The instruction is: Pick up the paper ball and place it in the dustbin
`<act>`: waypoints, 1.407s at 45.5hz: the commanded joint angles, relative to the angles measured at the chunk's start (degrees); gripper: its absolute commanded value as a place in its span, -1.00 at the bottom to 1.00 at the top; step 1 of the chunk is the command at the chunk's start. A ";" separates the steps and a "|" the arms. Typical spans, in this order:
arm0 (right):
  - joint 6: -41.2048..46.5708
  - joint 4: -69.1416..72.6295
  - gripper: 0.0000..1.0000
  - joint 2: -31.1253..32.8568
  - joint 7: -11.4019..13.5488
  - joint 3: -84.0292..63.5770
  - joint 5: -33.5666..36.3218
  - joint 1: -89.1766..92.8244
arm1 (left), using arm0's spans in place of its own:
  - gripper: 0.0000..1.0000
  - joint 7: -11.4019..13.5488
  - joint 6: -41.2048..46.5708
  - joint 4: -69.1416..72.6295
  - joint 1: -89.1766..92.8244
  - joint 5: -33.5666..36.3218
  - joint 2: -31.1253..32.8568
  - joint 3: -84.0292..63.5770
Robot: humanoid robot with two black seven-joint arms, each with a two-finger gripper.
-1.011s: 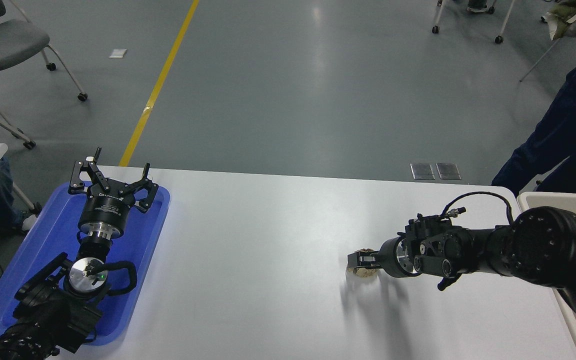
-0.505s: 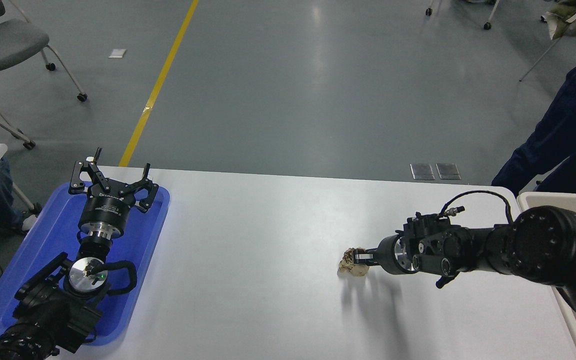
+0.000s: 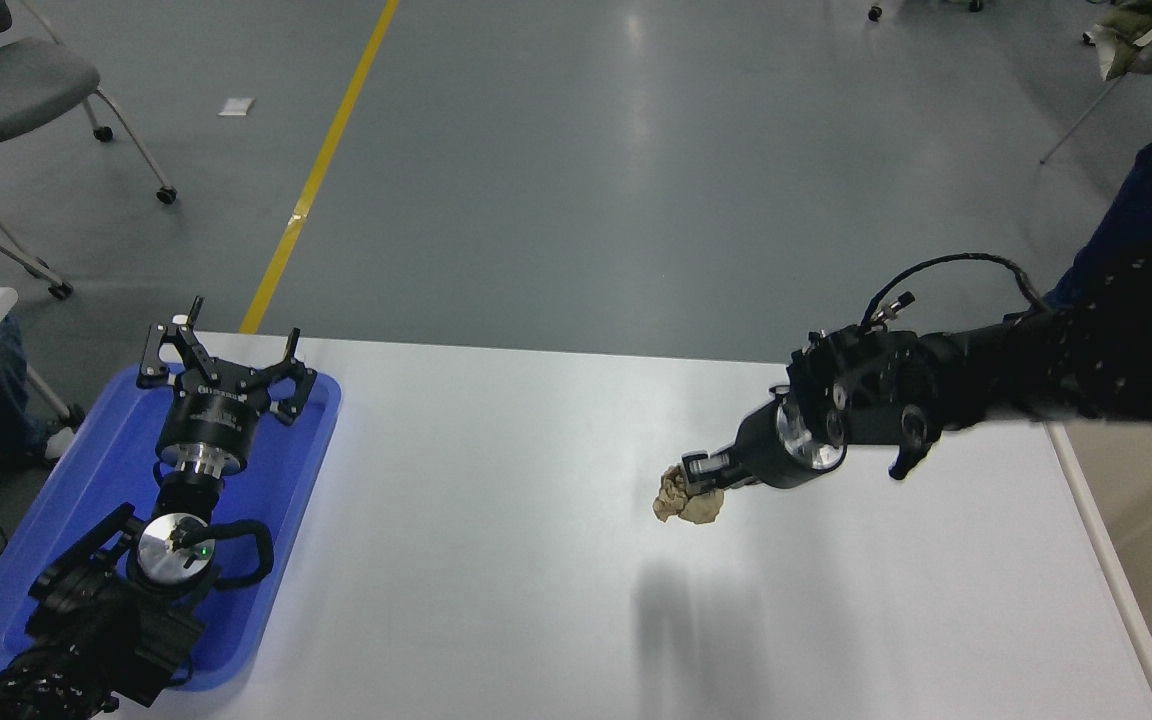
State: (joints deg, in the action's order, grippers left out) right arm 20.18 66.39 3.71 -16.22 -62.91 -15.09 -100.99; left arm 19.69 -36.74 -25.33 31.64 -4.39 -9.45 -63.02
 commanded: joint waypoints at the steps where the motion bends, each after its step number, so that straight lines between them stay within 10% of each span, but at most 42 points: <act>1: 9.00 6.46 -1.00 3.32 -0.22 -1.78 0.24 -15.01 | 1.00 0.00 0.00 0.01 -0.09 0.00 -0.13 -0.09; 20: 21.74 7.87 -1.00 4.29 0.31 -4.77 0.24 -30.31 | 1.00 -0.09 0.00 0.01 0.00 0.00 -0.13 -0.09; 64: 21.84 10.25 -1.00 9.38 0.05 -14.96 -7.49 -30.41 | 1.00 0.00 0.00 0.01 0.00 0.00 -0.13 -0.09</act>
State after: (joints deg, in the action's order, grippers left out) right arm 42.19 77.23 8.73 -15.99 -74.57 -17.40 -133.65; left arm 19.69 -36.74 -25.31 31.64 -4.41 -9.58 -63.10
